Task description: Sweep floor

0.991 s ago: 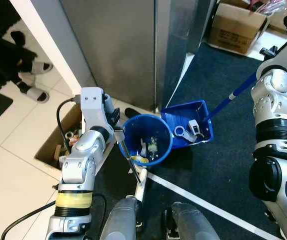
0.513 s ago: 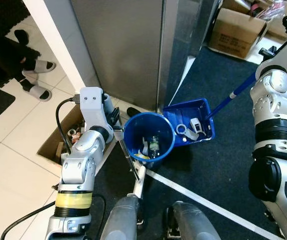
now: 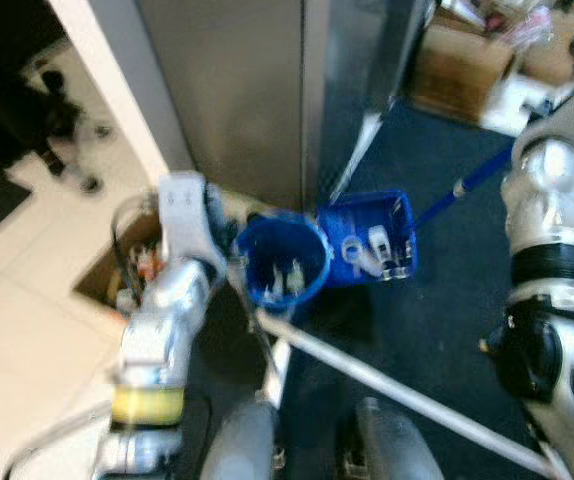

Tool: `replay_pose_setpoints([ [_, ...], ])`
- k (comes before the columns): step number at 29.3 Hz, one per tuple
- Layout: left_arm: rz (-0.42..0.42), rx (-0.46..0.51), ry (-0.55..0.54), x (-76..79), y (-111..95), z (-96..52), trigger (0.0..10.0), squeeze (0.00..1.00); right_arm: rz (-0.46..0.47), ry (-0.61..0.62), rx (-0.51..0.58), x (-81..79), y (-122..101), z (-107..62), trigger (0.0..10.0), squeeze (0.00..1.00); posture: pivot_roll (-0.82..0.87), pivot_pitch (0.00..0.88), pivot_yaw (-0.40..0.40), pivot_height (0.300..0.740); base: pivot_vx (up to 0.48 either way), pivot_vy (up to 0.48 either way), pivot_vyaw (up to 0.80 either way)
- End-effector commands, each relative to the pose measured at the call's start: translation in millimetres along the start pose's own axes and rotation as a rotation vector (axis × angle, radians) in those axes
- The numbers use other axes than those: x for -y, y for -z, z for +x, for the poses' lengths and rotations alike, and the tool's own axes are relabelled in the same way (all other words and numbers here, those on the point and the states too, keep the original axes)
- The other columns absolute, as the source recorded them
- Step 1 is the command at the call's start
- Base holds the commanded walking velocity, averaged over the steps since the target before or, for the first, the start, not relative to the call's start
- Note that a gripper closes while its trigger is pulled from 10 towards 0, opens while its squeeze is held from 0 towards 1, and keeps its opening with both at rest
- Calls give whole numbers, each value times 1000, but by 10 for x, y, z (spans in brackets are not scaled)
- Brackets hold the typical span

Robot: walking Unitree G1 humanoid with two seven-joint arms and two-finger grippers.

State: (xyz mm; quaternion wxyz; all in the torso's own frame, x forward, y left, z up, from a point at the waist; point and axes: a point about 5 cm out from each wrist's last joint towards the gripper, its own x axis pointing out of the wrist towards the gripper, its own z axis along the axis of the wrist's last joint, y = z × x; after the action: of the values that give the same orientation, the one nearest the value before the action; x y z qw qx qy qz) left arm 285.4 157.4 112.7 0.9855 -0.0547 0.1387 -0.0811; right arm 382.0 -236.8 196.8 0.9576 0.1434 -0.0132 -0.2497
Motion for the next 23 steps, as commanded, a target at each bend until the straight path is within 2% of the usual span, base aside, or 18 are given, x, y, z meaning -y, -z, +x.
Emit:
replay_pose_setpoints([
  [1,3,12,-9,-18,-26,-7,10000,0,30,-24,31,-62,-84,-5,10000,0,49,57,5,740,0,0,0],
  [11,-4,6,-14,-22,-6,-10,10000,0,28,-37,32,-88,-85,-13,10000,0,49,58,3,740,0,0,0],
  [15,5,-39,-17,-49,80,-16,10000,0,23,-80,38,-153,-96,-26,10000,0,51,59,0,740,0,0,0],
  [17,29,-77,24,-25,140,-31,10000,0,21,-99,47,-189,-118,-30,10000,0,52,60,-2,740,0,0,0],
  [19,94,-105,74,8,203,-57,10000,0,12,-118,61,-236,-154,-32,10000,0,54,60,-4,740,0,0,0],
  [21,97,-117,104,35,230,-79,10000,0,12,-125,75,-264,-197,-28,10000,0,58,61,-10,740,0,0,0],
  [22,93,-123,147,87,255,-119,10000,0,-5,-109,134,-300,-357,5,10000,0,58,60,-12,740,0,0,0],
  [23,93,-123,147,87,255,-119,10000,0,-5,-109,134,-300,-357,5,10000,0,58,60,-12,740,0,0,0],
])
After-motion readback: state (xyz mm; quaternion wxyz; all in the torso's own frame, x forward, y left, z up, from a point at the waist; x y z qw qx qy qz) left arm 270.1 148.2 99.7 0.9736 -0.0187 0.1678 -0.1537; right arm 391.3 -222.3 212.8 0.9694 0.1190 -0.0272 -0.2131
